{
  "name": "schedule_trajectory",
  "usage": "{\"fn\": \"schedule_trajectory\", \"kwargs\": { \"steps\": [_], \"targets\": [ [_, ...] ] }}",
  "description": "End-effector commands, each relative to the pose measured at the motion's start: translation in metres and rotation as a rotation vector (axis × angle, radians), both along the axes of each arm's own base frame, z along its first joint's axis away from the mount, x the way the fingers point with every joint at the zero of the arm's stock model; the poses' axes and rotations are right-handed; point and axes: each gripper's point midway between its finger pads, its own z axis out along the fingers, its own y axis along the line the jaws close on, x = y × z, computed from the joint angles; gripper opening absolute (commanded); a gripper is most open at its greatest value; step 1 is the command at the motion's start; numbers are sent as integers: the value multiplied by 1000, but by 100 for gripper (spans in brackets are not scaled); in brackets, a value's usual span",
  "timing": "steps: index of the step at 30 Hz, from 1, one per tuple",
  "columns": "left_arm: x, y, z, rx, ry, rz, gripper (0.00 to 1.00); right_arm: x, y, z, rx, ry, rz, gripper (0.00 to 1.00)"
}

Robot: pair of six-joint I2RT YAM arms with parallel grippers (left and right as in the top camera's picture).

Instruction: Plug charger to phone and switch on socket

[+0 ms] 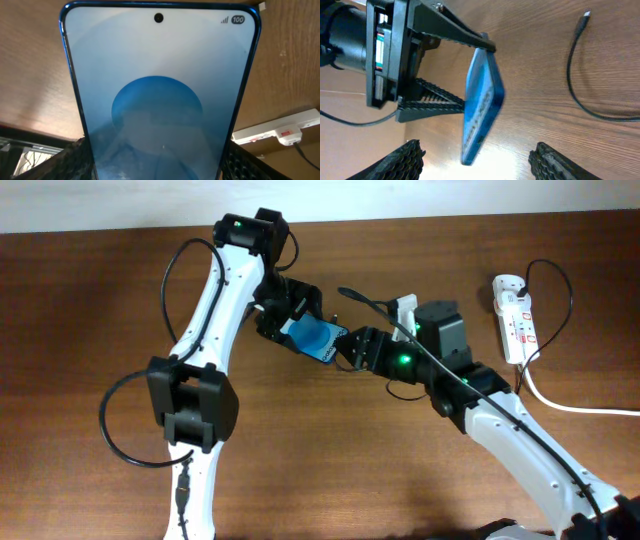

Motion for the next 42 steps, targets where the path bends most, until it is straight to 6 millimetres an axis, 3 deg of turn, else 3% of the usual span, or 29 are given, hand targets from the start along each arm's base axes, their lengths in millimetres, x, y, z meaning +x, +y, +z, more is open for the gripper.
{"fn": "schedule_trajectory", "kwargs": {
  "steps": [1, 8, 15, 29, 33, 37, 42],
  "targets": [
    [2, -11, 9, -8, -33, 3, 0, 4, 6, -1, 22, 53, -63, 74],
    [1, -26, 9, -19, -61, -27, 0, 9, 8, -23, 35, 169, -152, 70],
    [-7, -39, 9, -22, -54, -49, 0, 22, 9, -42, 16, 172, -174, 64],
    [-13, -50, 15, -84, -26, -56, 0, 28, 9, -42, 17, 147, -188, 26],
    [-12, -50, 15, -85, -29, -55, 0, 28, 9, -42, 17, 147, -188, 7],
    [-12, -50, 15, -85, -30, -55, 0, 28, 9, -42, 17, 147, -188, 4],
    [-12, -50, 15, -85, -30, -55, 18, 28, 9, -42, 17, 148, -188, 4]
  ]
}}
